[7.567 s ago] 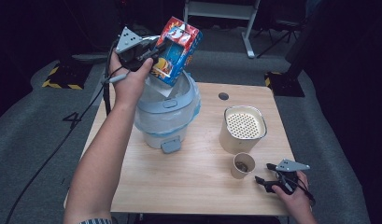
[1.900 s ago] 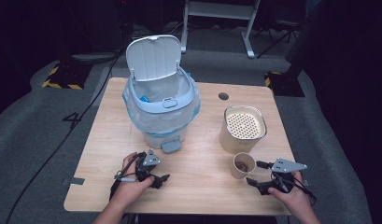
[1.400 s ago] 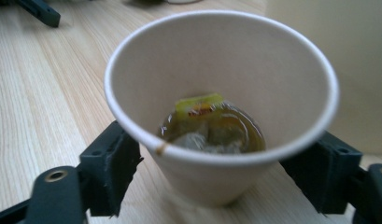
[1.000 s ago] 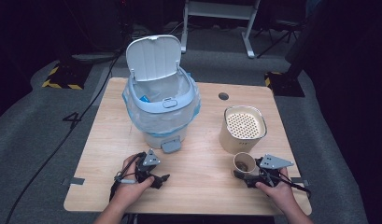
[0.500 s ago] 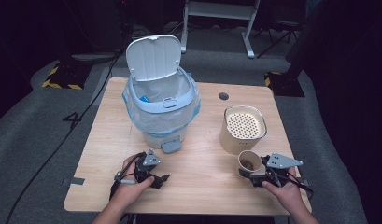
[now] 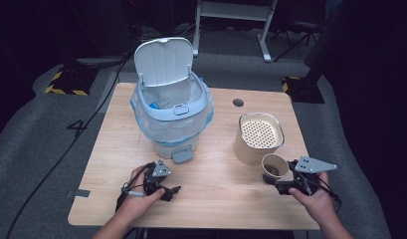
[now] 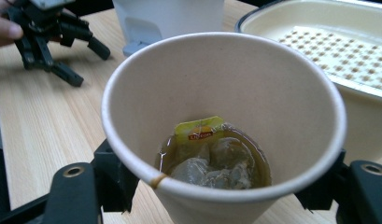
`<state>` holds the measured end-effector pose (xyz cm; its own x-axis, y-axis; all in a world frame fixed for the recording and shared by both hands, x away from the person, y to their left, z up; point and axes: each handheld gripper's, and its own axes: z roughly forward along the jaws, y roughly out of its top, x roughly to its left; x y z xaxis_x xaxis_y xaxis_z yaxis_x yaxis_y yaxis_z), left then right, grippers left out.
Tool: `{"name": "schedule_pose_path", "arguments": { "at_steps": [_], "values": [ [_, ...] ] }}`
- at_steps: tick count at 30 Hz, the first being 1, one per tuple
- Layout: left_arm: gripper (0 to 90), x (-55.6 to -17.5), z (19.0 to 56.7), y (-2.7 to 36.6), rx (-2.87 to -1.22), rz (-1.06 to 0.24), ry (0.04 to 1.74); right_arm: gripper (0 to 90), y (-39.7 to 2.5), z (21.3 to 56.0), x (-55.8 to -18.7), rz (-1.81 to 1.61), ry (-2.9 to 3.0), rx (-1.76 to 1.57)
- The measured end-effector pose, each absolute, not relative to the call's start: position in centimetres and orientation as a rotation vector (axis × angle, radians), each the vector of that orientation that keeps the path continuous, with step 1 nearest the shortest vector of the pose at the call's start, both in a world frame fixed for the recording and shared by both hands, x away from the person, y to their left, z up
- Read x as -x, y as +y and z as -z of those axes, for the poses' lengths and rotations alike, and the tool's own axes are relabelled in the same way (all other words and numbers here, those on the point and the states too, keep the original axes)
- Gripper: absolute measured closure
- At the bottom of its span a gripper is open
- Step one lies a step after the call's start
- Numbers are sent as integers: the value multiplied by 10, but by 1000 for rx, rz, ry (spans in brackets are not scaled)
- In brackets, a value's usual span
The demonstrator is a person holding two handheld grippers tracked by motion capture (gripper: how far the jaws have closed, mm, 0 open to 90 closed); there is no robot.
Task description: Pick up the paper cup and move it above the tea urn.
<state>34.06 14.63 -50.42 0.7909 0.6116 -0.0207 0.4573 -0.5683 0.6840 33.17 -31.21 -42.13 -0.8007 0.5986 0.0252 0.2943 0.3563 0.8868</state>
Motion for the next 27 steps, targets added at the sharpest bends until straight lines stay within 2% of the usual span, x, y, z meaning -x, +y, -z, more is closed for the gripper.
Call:
{"name": "schedule_pose_path", "arguments": {
  "at_steps": [17,27],
  "values": [
    [126,-339,504,146,-2267,-291,804,302,-315,364,-340,-1429,2263,-794],
    [127,-340,504,146,-2266,-288,805,301,-313,337,-358,-1423,2240,-770]
  ]
}}
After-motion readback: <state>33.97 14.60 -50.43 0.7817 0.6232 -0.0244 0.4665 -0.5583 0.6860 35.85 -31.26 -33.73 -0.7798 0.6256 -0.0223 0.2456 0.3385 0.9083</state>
